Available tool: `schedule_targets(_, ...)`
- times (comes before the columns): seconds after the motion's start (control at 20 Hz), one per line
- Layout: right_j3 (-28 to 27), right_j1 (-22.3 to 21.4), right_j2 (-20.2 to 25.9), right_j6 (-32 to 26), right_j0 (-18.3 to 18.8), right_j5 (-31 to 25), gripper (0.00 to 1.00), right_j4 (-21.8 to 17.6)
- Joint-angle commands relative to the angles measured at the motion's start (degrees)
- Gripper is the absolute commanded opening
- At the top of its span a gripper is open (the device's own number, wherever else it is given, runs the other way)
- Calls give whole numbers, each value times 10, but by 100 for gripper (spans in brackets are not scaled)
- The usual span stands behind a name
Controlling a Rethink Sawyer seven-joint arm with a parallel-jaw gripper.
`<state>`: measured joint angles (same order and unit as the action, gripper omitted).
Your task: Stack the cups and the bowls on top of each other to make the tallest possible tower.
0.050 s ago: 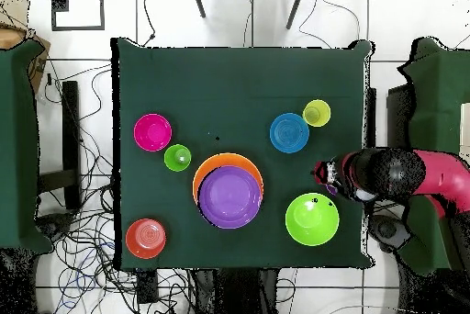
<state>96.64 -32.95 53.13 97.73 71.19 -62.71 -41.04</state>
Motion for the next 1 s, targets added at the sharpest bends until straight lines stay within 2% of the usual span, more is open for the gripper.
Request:
schedule_targets(0.05,10,17,-4,-148,-21,-4,100,-4)
schedule_targets(0.25,-14,45,-9,-183,-18,-11,100,-17)
schedule_targets(0.6,-22,29,-4,-178,-26,-37,100,-3)
schedule_targets(0.85,-47,46,-5,-154,-34,-17,100,3)
schedule_targets(1.0,-56,52,-3,-167,-32,-23,100,6)
